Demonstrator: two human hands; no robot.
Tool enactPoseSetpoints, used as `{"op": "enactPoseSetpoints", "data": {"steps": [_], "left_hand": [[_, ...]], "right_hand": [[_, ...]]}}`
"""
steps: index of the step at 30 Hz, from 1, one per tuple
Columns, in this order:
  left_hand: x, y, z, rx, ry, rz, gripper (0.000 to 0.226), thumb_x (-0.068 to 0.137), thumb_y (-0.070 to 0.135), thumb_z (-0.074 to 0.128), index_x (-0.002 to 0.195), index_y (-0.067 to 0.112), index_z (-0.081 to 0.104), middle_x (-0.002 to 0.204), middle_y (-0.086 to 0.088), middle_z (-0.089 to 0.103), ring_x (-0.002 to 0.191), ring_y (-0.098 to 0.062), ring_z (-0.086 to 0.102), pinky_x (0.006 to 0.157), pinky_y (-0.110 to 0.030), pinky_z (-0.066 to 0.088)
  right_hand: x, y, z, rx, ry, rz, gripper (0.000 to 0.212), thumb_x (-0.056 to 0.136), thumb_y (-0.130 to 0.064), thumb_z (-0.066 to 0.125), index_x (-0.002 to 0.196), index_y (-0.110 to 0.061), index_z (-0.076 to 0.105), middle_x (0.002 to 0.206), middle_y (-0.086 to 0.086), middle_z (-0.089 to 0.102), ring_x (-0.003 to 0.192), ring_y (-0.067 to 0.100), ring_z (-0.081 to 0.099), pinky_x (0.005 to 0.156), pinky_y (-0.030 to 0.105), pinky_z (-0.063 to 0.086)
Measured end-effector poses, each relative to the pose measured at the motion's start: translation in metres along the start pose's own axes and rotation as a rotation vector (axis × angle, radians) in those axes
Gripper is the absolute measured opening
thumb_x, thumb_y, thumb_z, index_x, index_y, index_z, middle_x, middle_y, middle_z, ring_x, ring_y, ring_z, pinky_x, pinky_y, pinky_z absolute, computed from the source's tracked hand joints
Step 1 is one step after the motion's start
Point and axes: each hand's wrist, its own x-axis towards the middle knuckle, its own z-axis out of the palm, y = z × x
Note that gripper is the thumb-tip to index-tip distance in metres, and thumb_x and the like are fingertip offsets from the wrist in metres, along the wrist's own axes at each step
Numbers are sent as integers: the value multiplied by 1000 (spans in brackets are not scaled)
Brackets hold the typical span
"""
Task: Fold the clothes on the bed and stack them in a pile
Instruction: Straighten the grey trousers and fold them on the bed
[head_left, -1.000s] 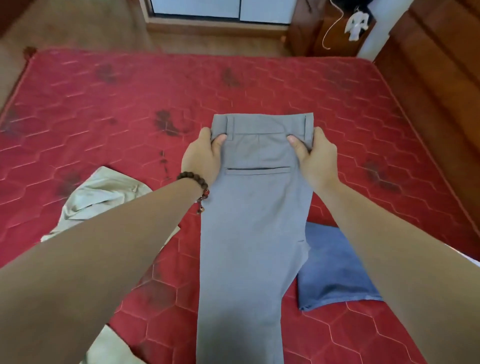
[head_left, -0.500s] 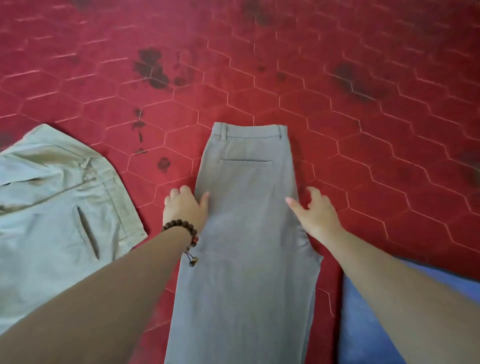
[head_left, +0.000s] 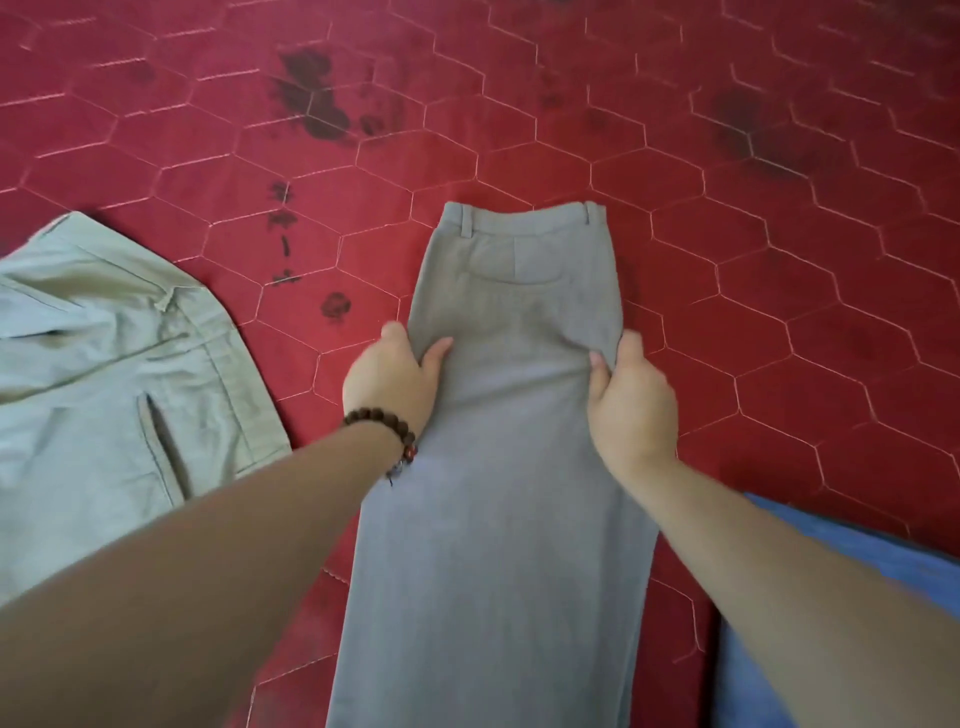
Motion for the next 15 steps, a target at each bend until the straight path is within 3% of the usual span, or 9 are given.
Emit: {"op": "enactPoseSetpoints", "data": {"steps": [3,5,8,12,15], "left_hand": [[34,16,-14,-65,95,10,45,94,52,50,99,8,40,71,1,47,60,-19,47,55,-33,35],[42,19,-16,5,131,-51,49,94,46,55,116,4,43,99,-9,57,90,-30,57,72,-39,43],[18,8,-3,255,115,118,54,96,37,53,136,4,40,139,-17,42,128,-34,40,104,-43,35],[-53,-12,27,231,-154,487,56,99,28,42,149,6,30,158,-15,21,148,-29,14,120,-42,11],[-92,-29,45,386,-244,547,57,101,37,19,155,20,13,163,-6,4,150,-25,-4,121,-43,-3]], "right_hand": [[41,-9,-2,1,21,-1,34,102,-30,41,119,-1,47,96,20,63,88,42,61,67,43,44],[56,-13,-2,-68,-46,92,50,102,-33,42,141,-4,35,124,22,54,110,41,55,87,45,44],[36,-17,6,-228,-87,-16,60,99,-26,45,150,-2,24,147,22,34,134,37,35,112,43,29],[-41,-27,37,-224,-288,-342,59,95,-13,44,149,1,25,158,20,20,147,32,15,122,42,6],[-90,-17,56,-293,-360,-355,57,99,-24,26,153,-6,18,162,12,12,150,23,5,122,44,4]]}}
